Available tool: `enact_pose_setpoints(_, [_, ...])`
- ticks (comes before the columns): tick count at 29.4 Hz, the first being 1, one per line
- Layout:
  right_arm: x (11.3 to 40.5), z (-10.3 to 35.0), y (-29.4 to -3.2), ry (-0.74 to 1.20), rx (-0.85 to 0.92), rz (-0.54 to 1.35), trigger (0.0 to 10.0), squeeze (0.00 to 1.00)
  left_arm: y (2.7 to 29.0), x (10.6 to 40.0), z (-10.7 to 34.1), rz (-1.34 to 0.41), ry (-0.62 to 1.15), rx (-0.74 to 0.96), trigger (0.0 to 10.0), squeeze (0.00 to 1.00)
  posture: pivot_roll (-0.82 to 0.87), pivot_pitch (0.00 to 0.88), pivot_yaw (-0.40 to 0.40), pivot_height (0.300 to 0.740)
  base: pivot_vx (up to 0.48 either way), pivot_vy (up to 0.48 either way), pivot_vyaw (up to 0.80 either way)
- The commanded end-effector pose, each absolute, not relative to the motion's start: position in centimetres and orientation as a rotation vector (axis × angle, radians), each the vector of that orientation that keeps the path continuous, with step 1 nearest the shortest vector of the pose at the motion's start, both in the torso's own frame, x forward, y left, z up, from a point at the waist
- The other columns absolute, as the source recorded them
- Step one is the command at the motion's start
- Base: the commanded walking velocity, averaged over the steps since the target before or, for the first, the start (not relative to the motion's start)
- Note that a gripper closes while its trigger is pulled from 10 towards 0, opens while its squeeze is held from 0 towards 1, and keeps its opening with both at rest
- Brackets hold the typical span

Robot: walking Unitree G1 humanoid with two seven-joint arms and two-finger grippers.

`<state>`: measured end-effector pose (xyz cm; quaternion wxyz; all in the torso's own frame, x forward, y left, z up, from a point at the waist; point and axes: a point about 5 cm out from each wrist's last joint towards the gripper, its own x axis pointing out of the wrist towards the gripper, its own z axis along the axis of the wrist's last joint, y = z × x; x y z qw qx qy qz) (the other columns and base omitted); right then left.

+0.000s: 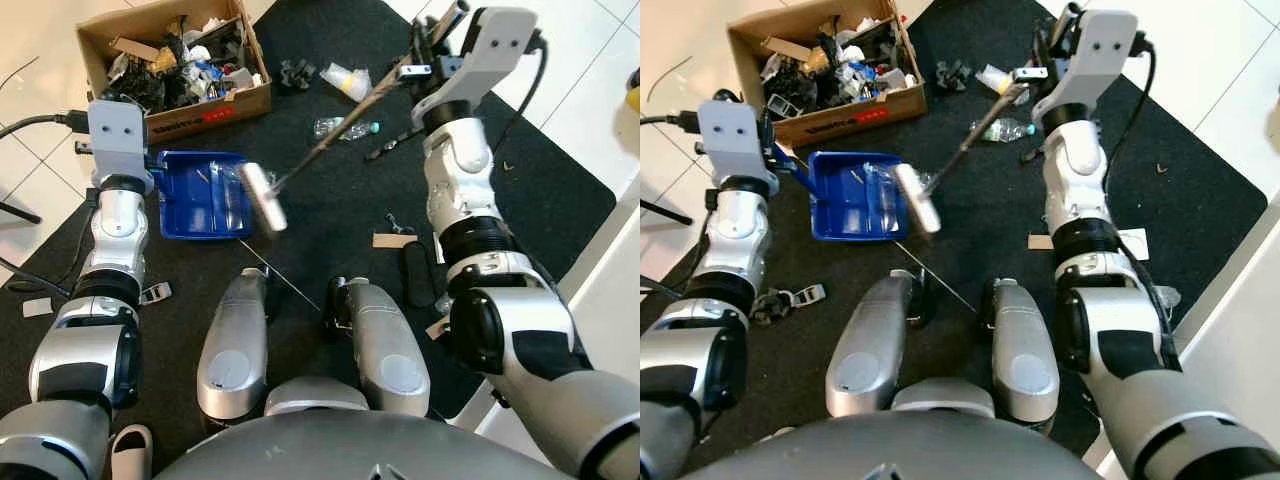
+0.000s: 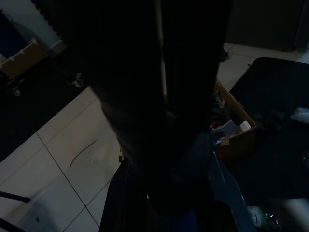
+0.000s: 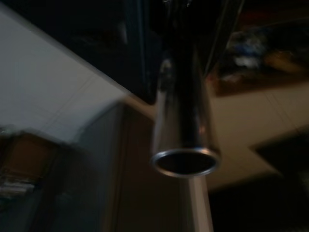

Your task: Sweep floor

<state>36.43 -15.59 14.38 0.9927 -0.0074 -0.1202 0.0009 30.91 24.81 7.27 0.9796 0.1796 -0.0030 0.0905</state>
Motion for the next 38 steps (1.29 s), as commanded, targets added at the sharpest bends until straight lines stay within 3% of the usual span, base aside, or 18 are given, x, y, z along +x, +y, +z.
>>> enact_pose_setpoints(1, [36.1, 14.4, -16.5, -0.268, -0.135, -0.069, 10.0, 0.0, 25.0, 29.5, 4.9, 0.177, 0.106, 0.408, 10.0, 0.0, 0.16, 0.259, -0.047, 0.74, 0.0, 0.0, 0.0])
enact_pose_setpoints(7, [35.7, 14.2, -16.8, -0.284, -0.112, -0.151, 10.0, 0.0, 24.9, 29.5, 4.9, 0.172, 0.102, 0.408, 10.0, 0.0, 0.16, 0.259, -0.045, 0.74, 0.0, 0.0, 0.0])
enact_pose_setpoints(19, [35.4, 11.2, -14.9, -0.14, 0.03, -0.216, 10.0, 0.0, 24.8, 29.4, 4.7, 0.162, 0.105, 0.407, 10.0, 0.0, 0.17, 0.266, -0.046, 0.74, 0.0, 0.0, 0.0])
enact_pose_setpoints(22, [35.1, 10.1, -14.5, -0.068, 0.167, -0.329, 10.0, 0.0, 24.8, 29.3, 4.8, 0.162, 0.1, 0.406, 10.0, 0.0, 0.2, 0.268, -0.045, 0.74, 0.0, 0.0, 0.0])
enact_pose_setpoints(27, [34.9, 9.2, -12.9, -0.007, 0.402, -0.31, 10.0, 0.0, 25.1, 29.1, 4.8, 0.169, 0.099, 0.411, 10.0, 0.0, 0.21, 0.272, -0.048, 0.74, 0.0, 0.0, 0.0])
enact_pose_setpoints(38, [35.2, 9.5, -10.9, 0.003, 0.586, -0.196, 10.0, 0.0, 24.8, 29.0, 4.4, 0.16, 0.112, 0.408, 10.0, 0.0, 0.19, 0.268, -0.049, 0.74, 0.0, 0.0, 0.0])
